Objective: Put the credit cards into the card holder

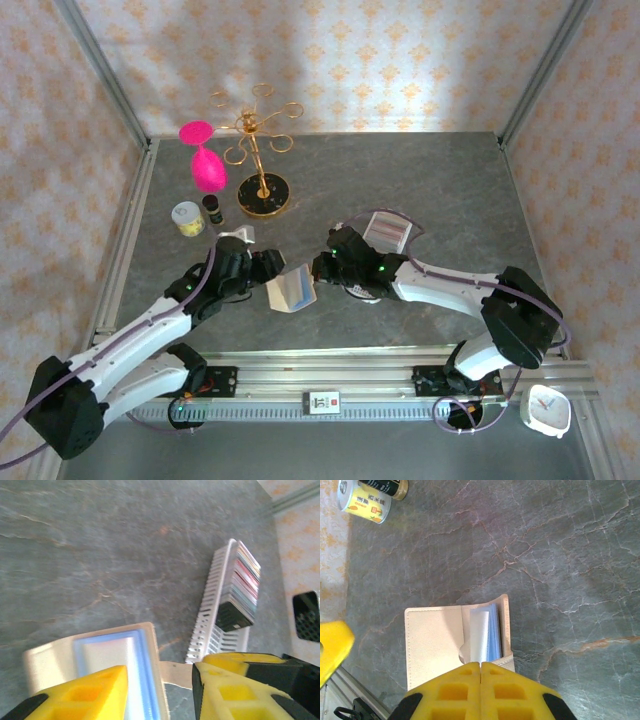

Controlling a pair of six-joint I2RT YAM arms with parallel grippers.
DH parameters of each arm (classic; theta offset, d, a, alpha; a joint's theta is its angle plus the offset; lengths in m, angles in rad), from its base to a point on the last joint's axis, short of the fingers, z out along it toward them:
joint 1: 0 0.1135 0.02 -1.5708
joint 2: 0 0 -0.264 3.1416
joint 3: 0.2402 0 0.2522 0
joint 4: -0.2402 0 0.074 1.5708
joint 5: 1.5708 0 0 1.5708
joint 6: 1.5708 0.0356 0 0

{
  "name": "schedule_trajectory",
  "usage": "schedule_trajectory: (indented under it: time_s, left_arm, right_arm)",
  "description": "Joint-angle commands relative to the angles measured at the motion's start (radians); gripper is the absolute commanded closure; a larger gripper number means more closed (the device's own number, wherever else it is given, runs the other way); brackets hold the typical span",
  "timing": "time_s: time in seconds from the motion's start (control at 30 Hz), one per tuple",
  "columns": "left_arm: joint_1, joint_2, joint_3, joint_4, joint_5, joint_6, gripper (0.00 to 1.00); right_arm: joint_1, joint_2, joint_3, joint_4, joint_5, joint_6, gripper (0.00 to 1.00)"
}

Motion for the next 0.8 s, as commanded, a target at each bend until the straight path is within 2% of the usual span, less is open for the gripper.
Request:
schedule_trajectory:
  time_s: [0.0, 0.13, 0.33, 0.4, 0.5, 0.77]
  left_arm:
    - [-0.004, 0.065, -0.031, 0.112, 0.157, -0.026, 0.61]
    - [-0.011, 0.137, -0.056, 0.122, 0.191, -0.007, 0.58]
    - [-0.012, 0.161, -0.137, 0.121, 0.158, 0.014, 0.46]
    - [-0.012, 0.168, -0.158, 0.132, 0.16, 0.006, 0.39]
    - [-0.013, 0.176, -0.165, 0.14, 0.161, 0.006, 0.31]
    - [-0.012, 0.209, -0.152, 0.168, 0.178, 0.012, 0.2]
  right_arm:
    - [0.003, -0.006, 0.01, 0.026, 0.007, 0.007, 1.0]
    - [0.003, 0.001, 0.014, 0.028, 0.009, 0.008, 1.0]
    - [0.002, 0.003, 0.014, 0.035, 0.011, 0.015, 1.0]
    - [0.003, 0.002, 0.014, 0.037, 0.012, 0.015, 1.0]
    - [0.003, 0.0, 0.014, 0.037, 0.013, 0.014, 1.0]
    - [0.003, 0.002, 0.014, 0.04, 0.013, 0.016, 1.0]
